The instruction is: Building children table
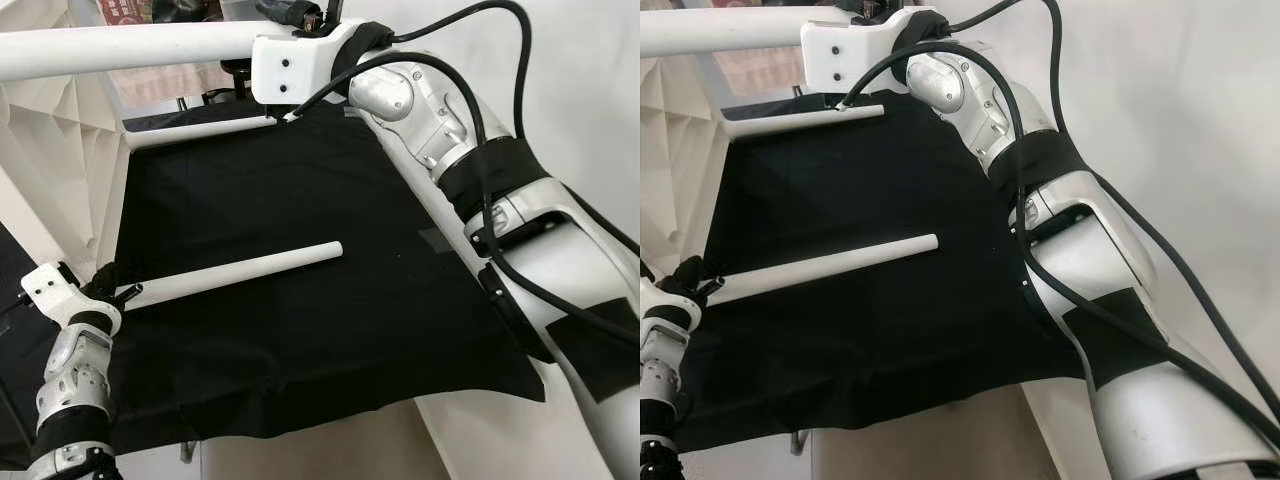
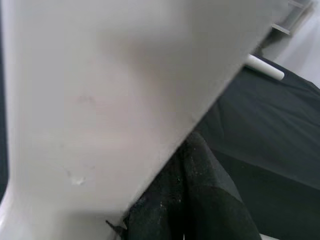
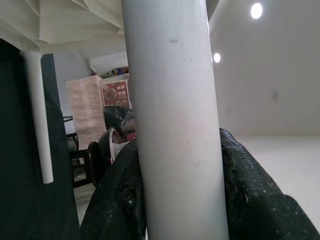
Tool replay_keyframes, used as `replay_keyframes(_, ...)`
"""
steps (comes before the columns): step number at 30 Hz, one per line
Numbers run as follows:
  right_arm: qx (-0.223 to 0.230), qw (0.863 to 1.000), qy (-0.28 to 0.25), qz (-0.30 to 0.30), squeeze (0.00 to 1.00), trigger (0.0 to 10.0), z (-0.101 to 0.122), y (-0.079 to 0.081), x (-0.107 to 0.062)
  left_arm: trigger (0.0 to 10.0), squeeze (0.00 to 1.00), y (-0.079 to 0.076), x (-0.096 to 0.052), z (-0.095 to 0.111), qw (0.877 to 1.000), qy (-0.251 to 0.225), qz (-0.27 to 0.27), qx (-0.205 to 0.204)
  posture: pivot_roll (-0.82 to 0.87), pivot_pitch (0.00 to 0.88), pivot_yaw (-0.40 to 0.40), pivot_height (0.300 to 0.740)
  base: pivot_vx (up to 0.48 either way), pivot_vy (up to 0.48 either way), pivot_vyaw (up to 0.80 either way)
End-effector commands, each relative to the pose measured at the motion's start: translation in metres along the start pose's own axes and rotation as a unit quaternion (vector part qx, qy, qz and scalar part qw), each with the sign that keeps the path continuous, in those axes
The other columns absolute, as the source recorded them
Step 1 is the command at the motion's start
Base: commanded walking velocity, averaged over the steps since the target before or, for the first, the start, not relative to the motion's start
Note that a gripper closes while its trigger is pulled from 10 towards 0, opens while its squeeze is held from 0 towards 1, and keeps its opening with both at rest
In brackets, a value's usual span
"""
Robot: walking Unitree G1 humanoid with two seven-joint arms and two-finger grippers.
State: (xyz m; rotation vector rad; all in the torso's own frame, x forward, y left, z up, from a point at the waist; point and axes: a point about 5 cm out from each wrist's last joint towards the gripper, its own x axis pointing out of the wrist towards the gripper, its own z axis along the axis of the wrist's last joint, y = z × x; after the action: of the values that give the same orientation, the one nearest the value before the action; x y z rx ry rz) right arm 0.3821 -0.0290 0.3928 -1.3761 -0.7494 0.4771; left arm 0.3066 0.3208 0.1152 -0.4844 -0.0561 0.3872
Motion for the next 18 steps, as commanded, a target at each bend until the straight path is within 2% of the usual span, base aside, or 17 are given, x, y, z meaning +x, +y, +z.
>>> replay_keyframes(1,0.048,0.998,0.019,-0.026,0.00,0.0,-0.014,-0.006,-0.008,10.0,0.00,0.040,-0.005,0.022,0.997,-0.028,0.065,-0.015,-0.15,0.103,0.026,0.740,0.000,0.000,0.00)
replay_keyframes(4,0.066,0.997,0.038,-0.032,0.00,0.0,-0.024,-0.007,-0.013,10.0,0.00,0.057,-0.006,0.044,0.995,-0.053,0.083,-0.022,-0.14,0.103,0.024,0.740,0.000,0.000,0.00)
replay_keyframes(6,0.093,0.993,0.064,-0.038,0.00,0.0,-0.035,-0.005,-0.018,10.0,0.00,0.067,-0.006,0.063,0.993,-0.073,0.093,-0.019,-0.13,0.104,0.020,0.740,0.000,0.000,0.00)
replay_keyframes(8,0.099,0.992,0.070,-0.040,0.00,0.0,-0.038,-0.005,-0.019,10.0,0.00,0.069,-0.006,0.067,0.992,-0.078,0.094,-0.017,-0.13,0.104,0.020,0.740,0.000,0.000,0.00)
replay_keyframes(10,0.133,0.979,0.141,-0.058,0.00,0.0,-0.062,-0.005,-0.029,10.0,0.00,0.074,-0.006,0.089,0.991,-0.098,0.088,-0.003,-0.13,0.104,0.019,0.740,0.000,0.000,0.00)
replay_keyframes(11,0.133,0.979,0.141,-0.058,0.00,0.0,-0.062,-0.005,-0.029,10.0,0.00,0.074,-0.006,0.089,0.991,-0.098,0.088,-0.003,-0.13,0.104,0.019,0.740,0.000,0.000,0.00)
replay_keyframes(13,0.169,0.962,0.201,-0.079,0.00,0.0,-0.084,-0.005,-0.043,10.0,0.00,0.074,-0.006,0.121,0.990,-0.120,0.065,0.029,-0.12,0.104,0.025,0.740,0.000,0.000,0.00)
replay_keyframes(14,0.182,0.955,0.217,-0.083,0.00,0.0,-0.091,-0.001,-0.048,10.0,0.00,0.069,-0.007,0.146,0.988,-0.138,0.045,0.052,-0.09,0.107,0.029,0.740,0.000,0.000,0.00)
replay_keyframes(15,0.182,0.955,0.217,-0.083,0.00,0.0,-0.091,-0.001,-0.048,10.0,0.00,0.069,-0.007,0.146,0.988,-0.138,0.045,0.052,-0.09,0.107,0.029,0.740,0.000,0.000,0.00)
replay_keyframes(17,0.207,0.946,0.235,-0.082,0.00,0.0,-0.100,0.008,-0.054,10.0,0.00,0.058,-0.009,0.188,0.982,-0.170,0.014,0.086,-0.08,0.107,0.032,0.740,0.000,0.000,0.00)
replay_keyframes(18,0.207,0.946,0.235,-0.082,0.00,0.0,-0.100,0.008,-0.054,10.0,0.00,0.058,-0.009,0.188,0.982,-0.170,0.014,0.086,-0.08,0.107,0.032,0.740,0.000,0.000,0.00)
